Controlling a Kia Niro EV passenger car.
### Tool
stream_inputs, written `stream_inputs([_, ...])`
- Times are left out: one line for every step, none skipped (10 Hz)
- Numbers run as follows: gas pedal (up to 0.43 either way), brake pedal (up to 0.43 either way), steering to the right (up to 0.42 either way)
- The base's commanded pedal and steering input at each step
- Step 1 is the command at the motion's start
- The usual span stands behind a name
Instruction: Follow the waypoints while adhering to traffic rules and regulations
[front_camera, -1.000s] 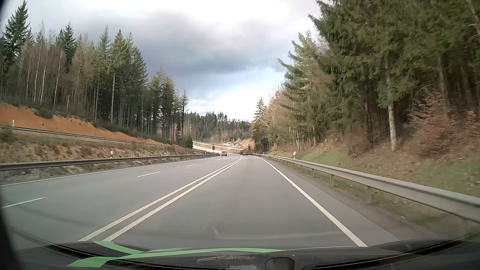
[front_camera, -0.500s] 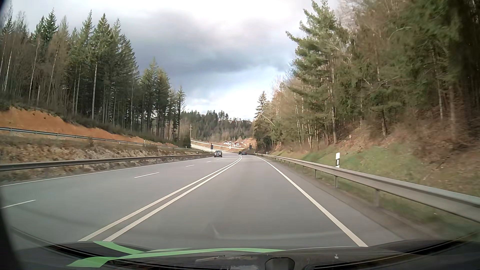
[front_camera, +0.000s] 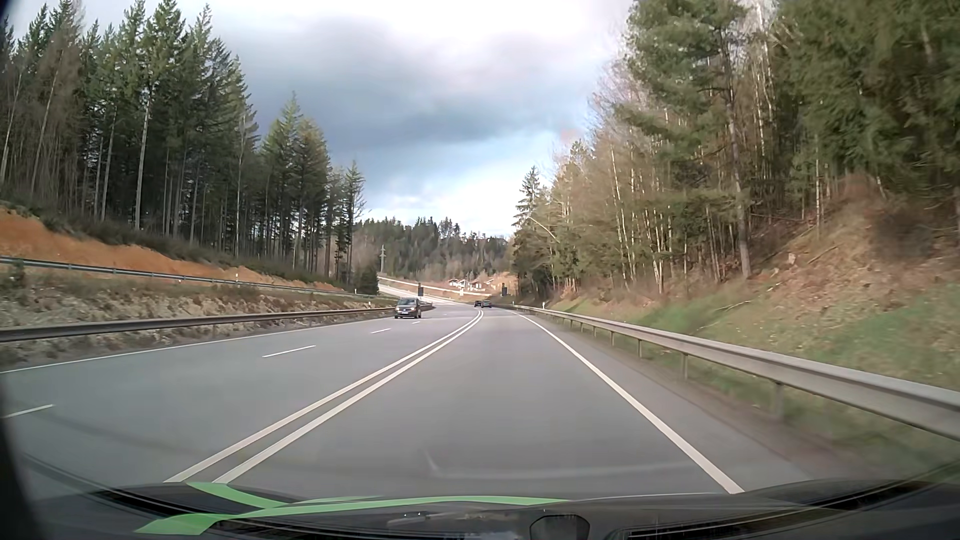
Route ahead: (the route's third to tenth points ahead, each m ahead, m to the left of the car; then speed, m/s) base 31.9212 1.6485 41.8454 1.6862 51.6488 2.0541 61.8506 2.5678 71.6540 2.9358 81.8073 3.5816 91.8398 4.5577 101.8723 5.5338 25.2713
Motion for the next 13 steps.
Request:
stream_inputs([0.079, 0.000, -0.003])
stream_inputs([0.079, 0.000, -0.003])
stream_inputs([0.079, 0.000, -0.003])
stream_inputs([0.079, 0.000, -0.003])
stream_inputs([0.079, 0.000, -0.003])
stream_inputs([0.079, 0.000, -0.003])
stream_inputs([0.079, 0.000, -0.003])
stream_inputs([0.079, 0.000, -0.004])
stream_inputs([0.079, 0.000, -0.004])
stream_inputs([0.079, 0.000, -0.004])
stream_inputs([0.079, 0.000, -0.004])
stream_inputs([0.079, 0.000, -0.004])
stream_inputs([0.079, 0.000, -0.004])
